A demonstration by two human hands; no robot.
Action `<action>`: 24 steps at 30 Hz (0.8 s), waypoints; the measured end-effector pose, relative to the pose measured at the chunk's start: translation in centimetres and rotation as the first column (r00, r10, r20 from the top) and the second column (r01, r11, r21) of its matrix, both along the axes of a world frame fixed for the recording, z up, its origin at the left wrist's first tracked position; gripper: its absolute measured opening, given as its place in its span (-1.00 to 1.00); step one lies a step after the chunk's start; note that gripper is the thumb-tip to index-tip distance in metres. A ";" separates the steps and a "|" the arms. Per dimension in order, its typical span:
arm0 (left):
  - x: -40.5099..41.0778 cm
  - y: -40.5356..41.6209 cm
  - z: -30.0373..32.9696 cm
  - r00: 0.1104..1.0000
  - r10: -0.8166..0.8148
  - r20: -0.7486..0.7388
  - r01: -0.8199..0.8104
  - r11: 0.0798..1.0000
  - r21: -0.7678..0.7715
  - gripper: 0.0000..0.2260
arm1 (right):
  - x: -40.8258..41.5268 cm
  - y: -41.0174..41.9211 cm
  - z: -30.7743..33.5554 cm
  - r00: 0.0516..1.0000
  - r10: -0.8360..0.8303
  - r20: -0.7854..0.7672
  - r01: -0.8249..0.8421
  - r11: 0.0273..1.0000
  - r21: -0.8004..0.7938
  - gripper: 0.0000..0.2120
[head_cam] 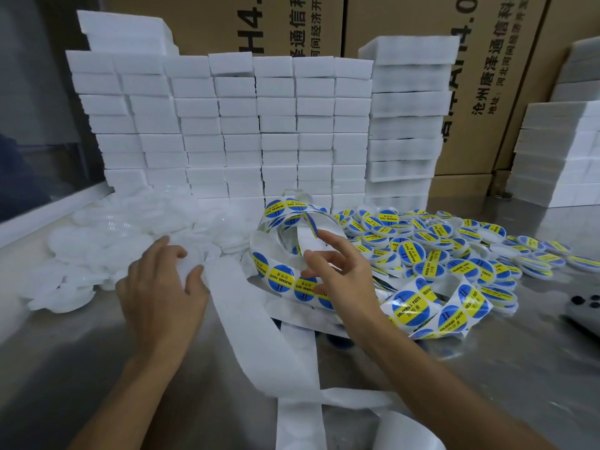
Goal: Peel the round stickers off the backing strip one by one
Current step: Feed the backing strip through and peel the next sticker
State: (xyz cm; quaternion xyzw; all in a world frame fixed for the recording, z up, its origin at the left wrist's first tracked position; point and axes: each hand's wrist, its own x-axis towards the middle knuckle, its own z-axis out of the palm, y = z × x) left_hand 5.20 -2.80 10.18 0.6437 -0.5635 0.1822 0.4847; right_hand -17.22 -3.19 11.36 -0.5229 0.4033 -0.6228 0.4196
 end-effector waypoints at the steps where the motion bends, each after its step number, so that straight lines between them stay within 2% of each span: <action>1: -0.5 0.1 0.1 0.997 -0.054 0.052 0.057 0.996 -0.065 -0.77 | 0.2 0.1 0.0 1.000 0.013 -0.014 -0.013 1.000 -0.018 -0.69; 4: -2.3 0.4 0.4 0.954 -0.199 0.223 0.245 0.949 -0.201 -0.80 | 0.6 0.3 0.0 0.998 0.063 -0.021 -0.064 0.996 -0.063 -0.61; 7: -3.7 0.7 0.5 0.889 -0.285 0.357 0.377 0.899 -0.222 -0.81 | 0.9 0.6 0.2 0.993 0.109 -0.036 -0.112 0.988 -0.107 -0.53; 10: -4.5 0.9 0.3 0.835 -0.393 0.384 0.495 0.841 -0.217 -0.81 | 1.2 0.9 0.4 0.990 0.132 -0.045 -0.138 0.980 -0.143 -0.46; 16: -5.4 1.0 0.0 0.773 -0.519 0.366 0.603 0.780 -0.167 -0.70 | 1.5 1.3 0.8 0.993 0.105 -0.048 -0.111 0.984 -0.142 -0.50; 18: -5.3 1.2 0.1 0.779 -0.575 0.250 0.619 0.768 -0.162 -0.63 | 1.4 1.2 0.9 0.994 0.104 -0.013 -0.105 0.986 -0.126 -0.49; 20: -5.5 1.6 0.3 0.745 -0.666 -0.046 0.646 0.737 -0.197 -0.59 | 1.3 1.1 0.9 0.995 0.102 0.020 -0.099 0.989 -0.112 -0.49; 21: -5.7 1.7 0.6 0.665 -0.700 -0.262 0.662 0.714 -0.227 -0.61 | 1.3 1.1 1.0 0.994 0.103 0.031 -0.099 0.990 -0.106 -0.49; 22: -5.9 1.8 0.9 0.528 -0.705 -0.474 0.684 0.684 -0.255 -0.65 | 1.2 1.1 1.0 0.994 0.105 0.039 -0.101 0.990 -0.101 -0.50; 23: -6.0 1.7 1.2 0.379 -0.678 -0.630 0.701 0.654 -0.283 -0.68 | 1.1 1.1 1.0 0.993 0.109 0.045 -0.104 0.990 -0.097 -0.51; 24: -5.9 1.5 1.3 0.273 -0.641 -0.717 0.709 0.638 -0.300 -0.72 | 1.1 1.1 1.0 0.992 0.113 0.049 -0.108 0.990 -0.094 -0.51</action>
